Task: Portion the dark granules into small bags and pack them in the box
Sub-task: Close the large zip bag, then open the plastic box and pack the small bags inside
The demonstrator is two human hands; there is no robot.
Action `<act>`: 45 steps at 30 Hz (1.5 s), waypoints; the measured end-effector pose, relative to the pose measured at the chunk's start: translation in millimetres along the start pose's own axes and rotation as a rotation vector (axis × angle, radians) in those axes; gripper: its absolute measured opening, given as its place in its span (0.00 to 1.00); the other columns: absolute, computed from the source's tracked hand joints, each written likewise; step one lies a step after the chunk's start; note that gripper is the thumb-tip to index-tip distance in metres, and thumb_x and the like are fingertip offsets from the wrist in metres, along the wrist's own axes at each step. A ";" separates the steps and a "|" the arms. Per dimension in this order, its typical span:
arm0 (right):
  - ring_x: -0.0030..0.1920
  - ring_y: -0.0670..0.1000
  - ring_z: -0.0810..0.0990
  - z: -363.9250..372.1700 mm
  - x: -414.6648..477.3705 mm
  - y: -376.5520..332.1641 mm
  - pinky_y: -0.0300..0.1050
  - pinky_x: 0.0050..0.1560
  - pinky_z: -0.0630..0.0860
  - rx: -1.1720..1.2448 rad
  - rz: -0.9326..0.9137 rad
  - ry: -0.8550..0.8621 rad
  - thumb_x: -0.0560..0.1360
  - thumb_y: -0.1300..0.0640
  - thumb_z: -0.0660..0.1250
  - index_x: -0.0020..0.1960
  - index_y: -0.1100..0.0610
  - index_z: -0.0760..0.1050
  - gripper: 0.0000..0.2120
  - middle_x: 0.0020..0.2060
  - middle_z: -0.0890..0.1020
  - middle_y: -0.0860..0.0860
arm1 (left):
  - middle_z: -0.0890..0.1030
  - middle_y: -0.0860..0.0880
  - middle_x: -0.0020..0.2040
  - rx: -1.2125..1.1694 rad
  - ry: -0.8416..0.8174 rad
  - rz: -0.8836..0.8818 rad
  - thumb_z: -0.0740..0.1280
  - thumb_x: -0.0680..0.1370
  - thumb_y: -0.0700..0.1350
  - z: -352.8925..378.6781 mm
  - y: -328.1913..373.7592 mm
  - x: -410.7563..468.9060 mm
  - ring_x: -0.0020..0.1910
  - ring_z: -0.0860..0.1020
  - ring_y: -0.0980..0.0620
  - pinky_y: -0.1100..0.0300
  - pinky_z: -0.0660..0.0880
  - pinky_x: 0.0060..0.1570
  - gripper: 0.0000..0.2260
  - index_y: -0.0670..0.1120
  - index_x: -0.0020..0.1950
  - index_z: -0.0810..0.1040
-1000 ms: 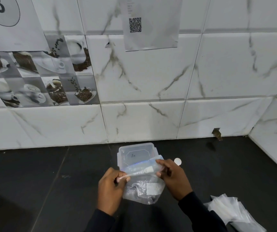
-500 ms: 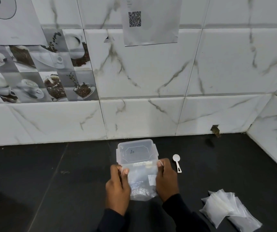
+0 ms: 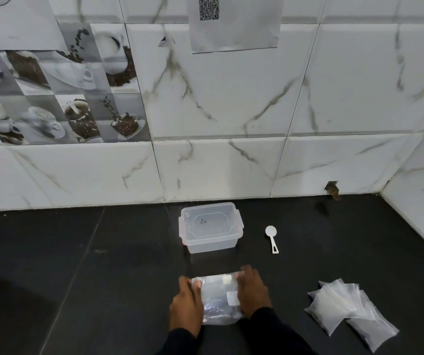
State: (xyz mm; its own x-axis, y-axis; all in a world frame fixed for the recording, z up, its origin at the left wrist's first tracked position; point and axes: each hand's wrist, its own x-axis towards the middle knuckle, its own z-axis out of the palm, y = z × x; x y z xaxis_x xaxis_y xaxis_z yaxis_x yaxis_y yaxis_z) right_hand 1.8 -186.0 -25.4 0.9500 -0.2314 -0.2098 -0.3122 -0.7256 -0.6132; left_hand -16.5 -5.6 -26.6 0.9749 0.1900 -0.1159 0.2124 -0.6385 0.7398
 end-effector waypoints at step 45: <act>0.54 0.60 0.81 -190.1 133.0 151.2 0.50 0.58 0.78 0.217 0.521 0.326 0.75 0.61 0.64 0.51 0.55 0.83 0.11 0.56 0.82 0.58 | 0.78 0.48 0.53 -0.200 -0.741 0.184 0.63 0.74 0.34 168.6 190.4 91.5 0.50 0.79 0.50 0.59 0.78 0.56 0.26 0.51 0.71 0.74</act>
State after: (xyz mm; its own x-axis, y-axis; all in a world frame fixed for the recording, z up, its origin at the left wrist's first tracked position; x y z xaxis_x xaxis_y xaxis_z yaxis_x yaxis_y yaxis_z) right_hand 82.9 -449.6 -1.3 0.6173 -0.7273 -0.3000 -0.6953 -0.3259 -0.6406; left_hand 124.4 -235.6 -8.2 0.7984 -0.4970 -0.3399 0.0962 -0.4521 0.8868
